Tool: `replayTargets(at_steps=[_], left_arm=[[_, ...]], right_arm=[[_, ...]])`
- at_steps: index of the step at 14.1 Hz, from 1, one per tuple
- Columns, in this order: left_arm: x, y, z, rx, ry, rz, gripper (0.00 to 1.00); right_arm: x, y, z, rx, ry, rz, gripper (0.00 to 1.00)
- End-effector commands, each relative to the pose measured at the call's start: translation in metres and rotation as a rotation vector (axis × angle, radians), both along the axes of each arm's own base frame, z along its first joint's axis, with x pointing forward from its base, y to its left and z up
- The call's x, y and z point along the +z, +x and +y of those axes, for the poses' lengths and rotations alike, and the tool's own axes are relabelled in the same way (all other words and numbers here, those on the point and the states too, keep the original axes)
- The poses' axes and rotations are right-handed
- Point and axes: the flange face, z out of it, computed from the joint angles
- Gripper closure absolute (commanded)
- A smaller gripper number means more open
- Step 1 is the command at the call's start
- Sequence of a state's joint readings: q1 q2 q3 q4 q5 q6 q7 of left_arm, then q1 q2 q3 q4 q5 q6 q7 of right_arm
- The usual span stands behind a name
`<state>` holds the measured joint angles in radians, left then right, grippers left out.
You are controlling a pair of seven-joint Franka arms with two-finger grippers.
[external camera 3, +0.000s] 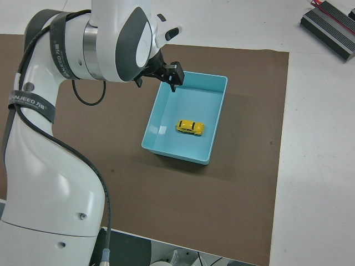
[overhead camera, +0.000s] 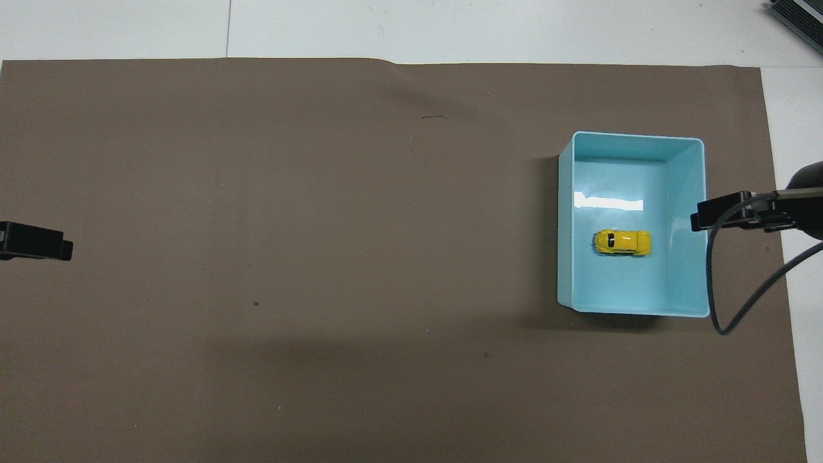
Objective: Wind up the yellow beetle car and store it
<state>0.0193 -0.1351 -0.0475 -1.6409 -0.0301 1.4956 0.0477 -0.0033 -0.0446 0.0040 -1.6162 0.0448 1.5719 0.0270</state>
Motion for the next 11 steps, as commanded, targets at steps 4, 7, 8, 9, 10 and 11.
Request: replayTargets(at_steps=[4, 7, 8, 9, 10, 11], left_arm=[[0.0020, -0.0002, 0.0030, 0.011, 0.000, 0.005, 0.00], [0.0021, -0.0002, 0.0029, 0.011, -0.001, 0.005, 0.00], [0.0021, -0.0002, 0.0029, 0.009, -0.001, 0.005, 0.00], [0.0028, -0.0007, 0.0028, 0.011, -0.001, 0.004, 0.00], [0.0021, -0.0002, 0.0029, 0.011, -0.001, 0.005, 0.00], [0.0021, -0.0002, 0.0029, 0.011, -0.001, 0.005, 0.00]], right_arm=[[0.0101, -0.0044, 0.0040, 0.012, -0.062, 0.004, 0.00], [0.0103, -0.0026, 0.0062, 0.008, -0.043, -0.006, 0.00], [0.0112, -0.0024, 0.0055, 0.006, -0.041, -0.009, 0.00], [0.0112, -0.0024, 0.0064, 0.008, -0.041, -0.009, 0.00], [0.0112, -0.0024, 0.0064, 0.008, -0.041, -0.009, 0.00], [0.0112, -0.0024, 0.0047, 0.005, -0.041, -0.009, 0.00]])
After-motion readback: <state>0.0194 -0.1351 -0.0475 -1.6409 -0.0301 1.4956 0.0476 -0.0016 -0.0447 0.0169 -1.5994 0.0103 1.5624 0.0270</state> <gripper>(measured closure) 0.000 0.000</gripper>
